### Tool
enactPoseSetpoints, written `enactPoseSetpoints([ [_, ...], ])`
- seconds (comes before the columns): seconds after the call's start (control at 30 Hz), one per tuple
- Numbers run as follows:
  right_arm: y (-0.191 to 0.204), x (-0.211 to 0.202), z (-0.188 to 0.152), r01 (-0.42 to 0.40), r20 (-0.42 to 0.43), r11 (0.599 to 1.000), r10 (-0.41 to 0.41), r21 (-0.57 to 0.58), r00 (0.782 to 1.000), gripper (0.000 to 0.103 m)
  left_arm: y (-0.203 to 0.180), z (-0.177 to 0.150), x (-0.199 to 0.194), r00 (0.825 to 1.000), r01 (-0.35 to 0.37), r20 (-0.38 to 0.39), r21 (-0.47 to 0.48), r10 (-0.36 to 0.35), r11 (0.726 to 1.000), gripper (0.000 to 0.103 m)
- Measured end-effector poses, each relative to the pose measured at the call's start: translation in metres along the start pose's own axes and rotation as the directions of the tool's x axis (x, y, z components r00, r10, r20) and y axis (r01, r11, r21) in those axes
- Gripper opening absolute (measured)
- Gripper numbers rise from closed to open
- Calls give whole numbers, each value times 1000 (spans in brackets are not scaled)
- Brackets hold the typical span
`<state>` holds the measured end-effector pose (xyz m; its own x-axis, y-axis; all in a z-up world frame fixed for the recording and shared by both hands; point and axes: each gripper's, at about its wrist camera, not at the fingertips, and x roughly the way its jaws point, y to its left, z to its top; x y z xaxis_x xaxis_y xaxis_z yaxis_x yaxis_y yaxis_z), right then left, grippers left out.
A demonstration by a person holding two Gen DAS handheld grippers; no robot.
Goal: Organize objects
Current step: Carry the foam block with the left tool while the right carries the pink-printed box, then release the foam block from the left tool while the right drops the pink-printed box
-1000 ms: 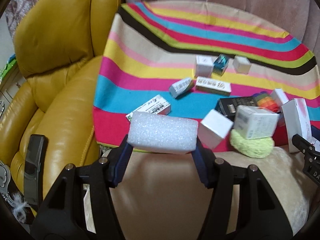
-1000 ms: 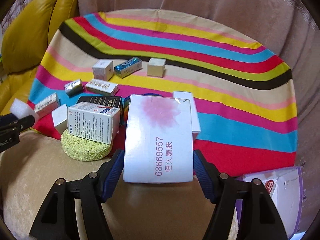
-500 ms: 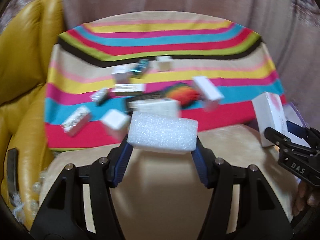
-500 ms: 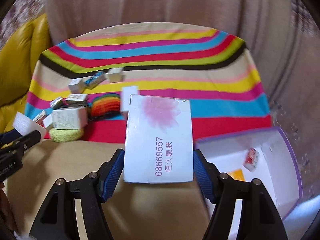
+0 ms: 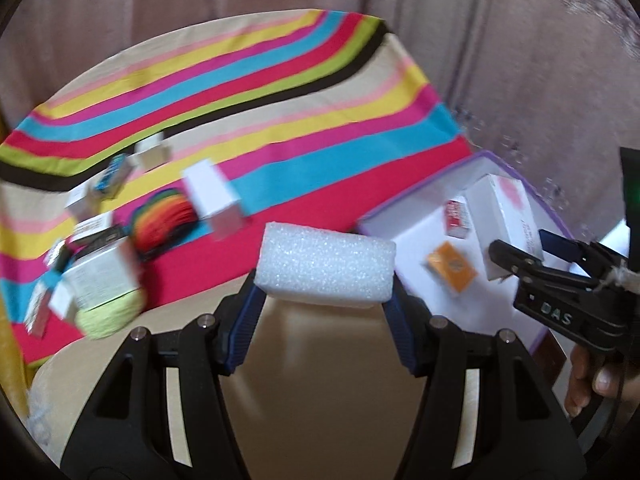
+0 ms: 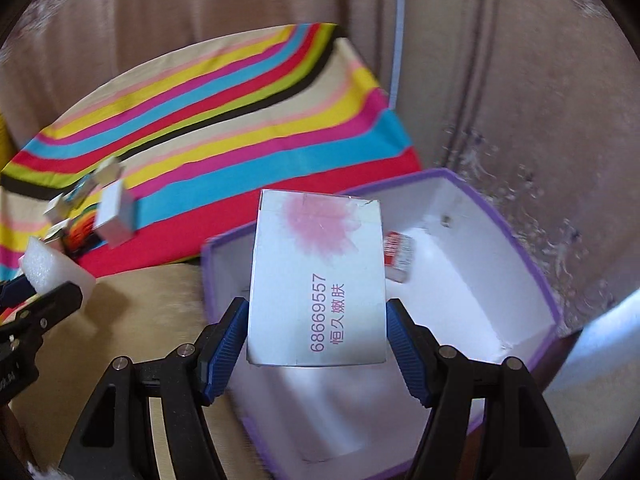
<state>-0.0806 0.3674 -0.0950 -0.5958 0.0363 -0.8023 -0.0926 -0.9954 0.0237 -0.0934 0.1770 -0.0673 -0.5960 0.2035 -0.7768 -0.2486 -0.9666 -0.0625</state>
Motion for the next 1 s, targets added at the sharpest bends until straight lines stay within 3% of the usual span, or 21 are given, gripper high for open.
enactPoseSetpoints([
  [0.27,-42,1,2,110,-2,991,-110,80,994,70,-45,14,18,992,122,-27,77,-121,989,63],
  [0.43,-50,0,3,121,-10,987,-120,107,993,70,-53,17,28,983,179,-57,70,-175,981,77],
  [0.53,-47,0,6,124,-6,988,-124,97,992,71,-46,18,27,981,188,-55,40,-186,981,79],
  [0.63,-37,0,9,123,-1,989,-123,79,992,73,-37,18,26,983,175,-50,6,-175,985,79],
  [0.8,-11,-6,16,111,26,993,-112,30,993,76,-19,16,18,997,79,-22,-11,-79,997,79],
  [1.0,16,-12,20,89,45,996,-88,-24,995,78,9,13,7,999,36,-1,-70,-37,997,79],
])
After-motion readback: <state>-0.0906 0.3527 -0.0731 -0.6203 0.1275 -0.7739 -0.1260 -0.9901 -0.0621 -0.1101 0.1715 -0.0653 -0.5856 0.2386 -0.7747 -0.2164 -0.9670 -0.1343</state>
